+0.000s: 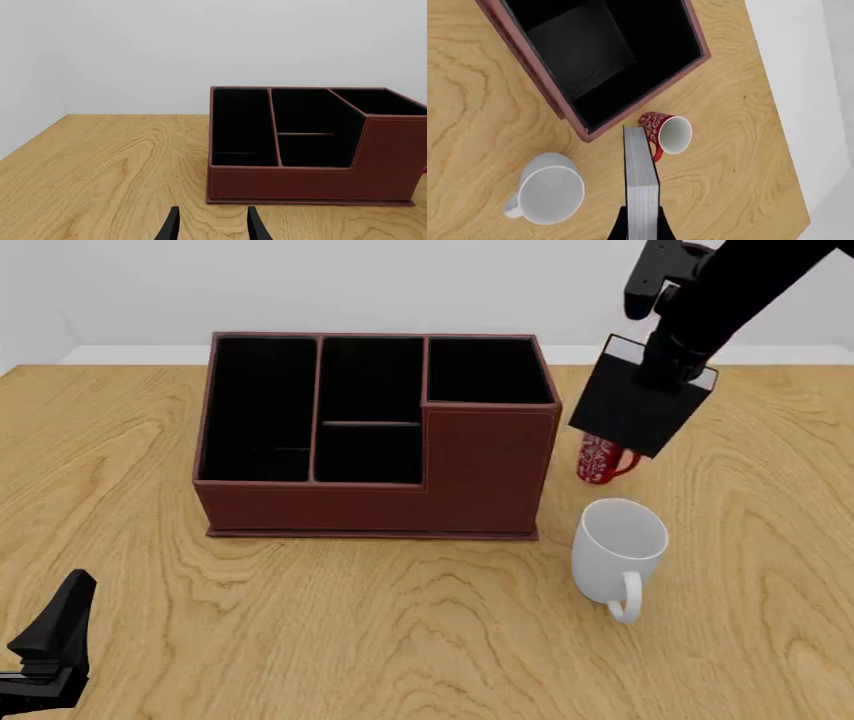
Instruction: Pick up the book and place it in the right compartment of the caddy.
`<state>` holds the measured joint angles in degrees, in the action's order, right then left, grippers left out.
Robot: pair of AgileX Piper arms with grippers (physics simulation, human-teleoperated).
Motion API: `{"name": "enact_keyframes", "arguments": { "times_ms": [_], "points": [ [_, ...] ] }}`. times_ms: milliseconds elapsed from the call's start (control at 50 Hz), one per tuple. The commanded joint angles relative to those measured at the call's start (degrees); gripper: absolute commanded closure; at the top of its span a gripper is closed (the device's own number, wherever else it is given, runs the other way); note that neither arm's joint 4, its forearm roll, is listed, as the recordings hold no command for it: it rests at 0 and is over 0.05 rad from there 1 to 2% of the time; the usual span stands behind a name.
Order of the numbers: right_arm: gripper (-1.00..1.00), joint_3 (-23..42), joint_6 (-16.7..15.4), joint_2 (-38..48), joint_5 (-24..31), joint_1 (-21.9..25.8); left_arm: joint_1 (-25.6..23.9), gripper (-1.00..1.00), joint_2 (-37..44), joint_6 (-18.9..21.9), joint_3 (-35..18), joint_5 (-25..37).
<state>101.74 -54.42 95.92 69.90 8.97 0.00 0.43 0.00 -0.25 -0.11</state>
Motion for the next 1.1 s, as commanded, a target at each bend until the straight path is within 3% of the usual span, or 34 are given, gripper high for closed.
{"name": "enact_keyframes", "arguments": {
  "times_ms": [20, 560, 880, 1100],
  "points": [
    [1.0, 0.15, 0.98, -4.0, 0.0, 0.75, 0.0, -1.0, 0.0, 0.0, 0.0, 0.0],
    [1.0, -0.24, -0.19, -9.46, 0.0, 0.64, 0.0, -1.0, 0.0, 0.0, 0.0, 0.0],
    [1.0, 4.26, 1.36, -10.51, 0.0, 5.72, 0.0, -1.0, 0.0, 0.0, 0.0, 0.0],
    [1.0, 7.04, 0.55, -9.41, 0.0, 8.07, 0.0, -1.0, 0.0, 0.0, 0.0, 0.0]
  ]
}}
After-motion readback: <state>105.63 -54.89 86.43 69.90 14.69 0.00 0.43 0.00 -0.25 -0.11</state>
